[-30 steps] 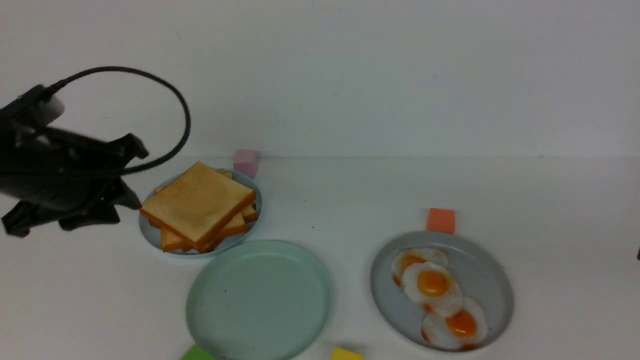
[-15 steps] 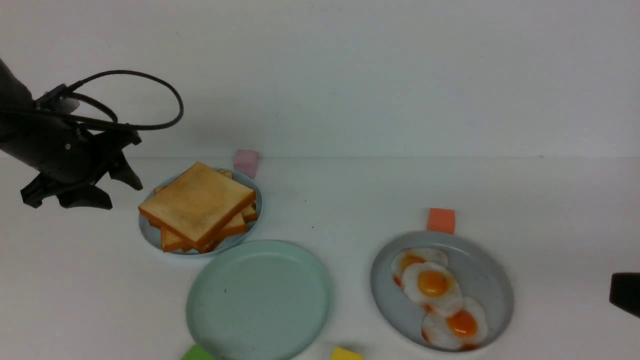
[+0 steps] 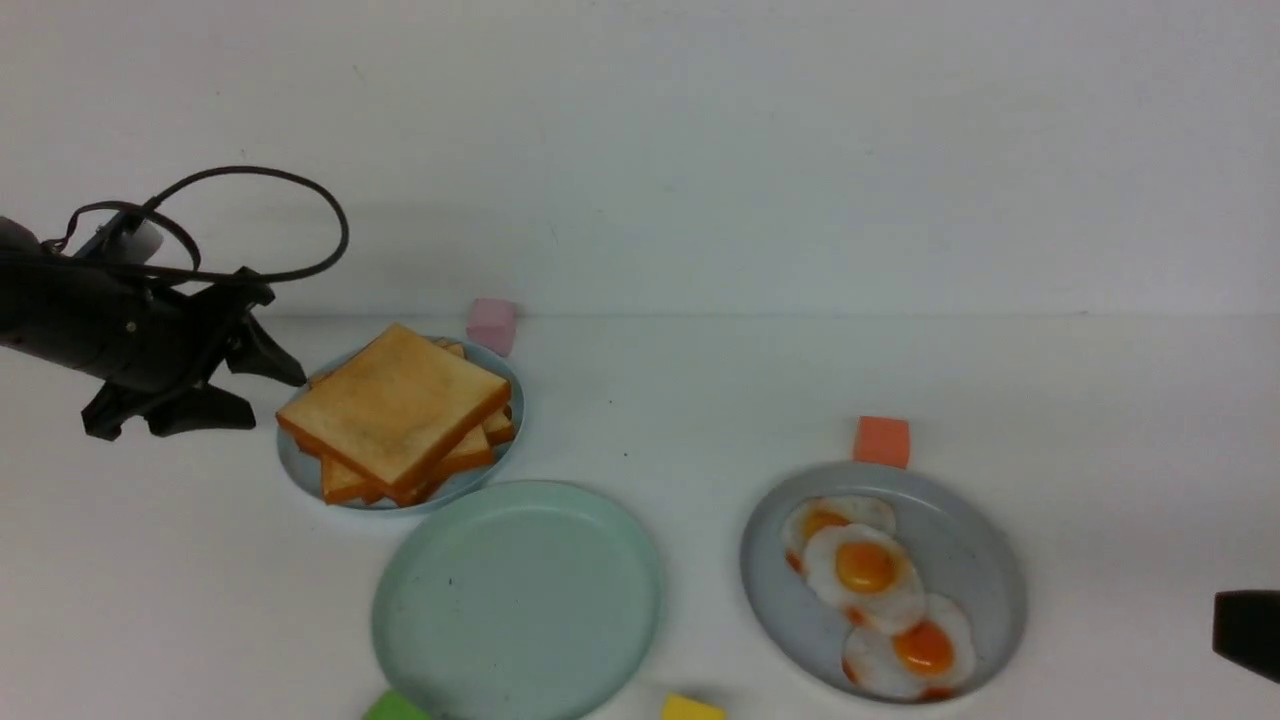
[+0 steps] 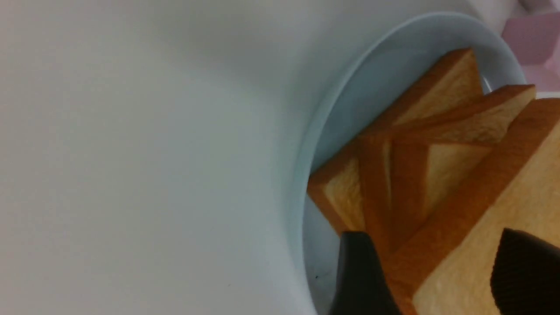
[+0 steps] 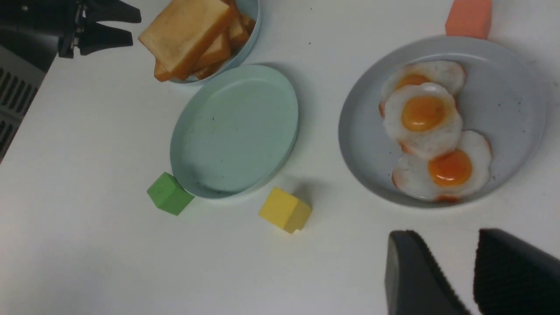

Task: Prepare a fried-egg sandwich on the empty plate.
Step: Use the left arm to grab a slice of bread

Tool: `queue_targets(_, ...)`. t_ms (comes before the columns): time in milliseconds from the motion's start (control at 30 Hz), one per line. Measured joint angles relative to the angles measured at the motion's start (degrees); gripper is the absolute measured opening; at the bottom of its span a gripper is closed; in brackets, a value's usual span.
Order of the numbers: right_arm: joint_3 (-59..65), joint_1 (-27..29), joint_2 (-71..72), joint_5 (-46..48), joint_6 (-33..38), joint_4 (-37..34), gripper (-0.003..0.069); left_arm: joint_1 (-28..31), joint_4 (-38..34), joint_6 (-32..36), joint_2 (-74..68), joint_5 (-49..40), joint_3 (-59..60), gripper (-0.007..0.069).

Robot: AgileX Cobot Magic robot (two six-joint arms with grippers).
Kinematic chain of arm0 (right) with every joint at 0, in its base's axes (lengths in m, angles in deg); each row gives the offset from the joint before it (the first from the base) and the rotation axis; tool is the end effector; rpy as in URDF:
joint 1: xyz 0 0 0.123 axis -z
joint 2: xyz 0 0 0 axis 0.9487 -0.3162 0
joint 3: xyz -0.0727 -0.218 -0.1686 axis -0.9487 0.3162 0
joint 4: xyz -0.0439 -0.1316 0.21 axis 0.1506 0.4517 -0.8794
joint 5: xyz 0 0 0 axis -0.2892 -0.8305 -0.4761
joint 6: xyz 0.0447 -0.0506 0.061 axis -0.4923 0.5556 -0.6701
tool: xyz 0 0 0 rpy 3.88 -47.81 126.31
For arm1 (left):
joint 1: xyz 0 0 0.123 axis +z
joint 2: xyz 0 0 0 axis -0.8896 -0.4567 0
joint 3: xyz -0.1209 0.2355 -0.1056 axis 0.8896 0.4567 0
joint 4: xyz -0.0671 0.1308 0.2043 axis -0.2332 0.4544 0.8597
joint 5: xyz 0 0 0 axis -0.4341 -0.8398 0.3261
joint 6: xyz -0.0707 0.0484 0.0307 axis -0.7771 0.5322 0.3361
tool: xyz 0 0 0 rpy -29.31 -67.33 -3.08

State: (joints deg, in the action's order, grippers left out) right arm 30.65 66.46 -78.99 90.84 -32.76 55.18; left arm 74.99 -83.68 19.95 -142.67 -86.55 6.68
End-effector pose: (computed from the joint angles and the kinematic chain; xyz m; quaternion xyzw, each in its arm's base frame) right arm 0.0967 0.0486 0.3275 -0.0436 0.8757 0.2643 0.4017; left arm 0.4150 0.0462 0.1959 -0.2397 0.9120 -0.2561 0.2128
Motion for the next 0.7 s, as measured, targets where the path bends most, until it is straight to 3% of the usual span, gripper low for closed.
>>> queue_targets(200,0.07,0.00,0.00,0.26,0.00,0.00,0.0241,0.00,-3.58,1.57,-1.80,-0.58,0.00,0.0404)
queue_targets(400,0.07,0.00,0.00,0.44,0.00,0.00,0.0241,0.00,-4.81,3.60,-2.40,-1.22,0.00,0.0344)
queue_targets(533,0.07,0.00,0.00,0.66,0.00,0.00,0.0241,0.00,-5.37,5.43,-2.40,-1.35,0.00,0.0252)
queue_targets(700,0.07,0.00,0.00,1.27,0.00,0.00,0.0241,0.00,-5.77,6.11,-2.26,-1.78,0.00,0.0048)
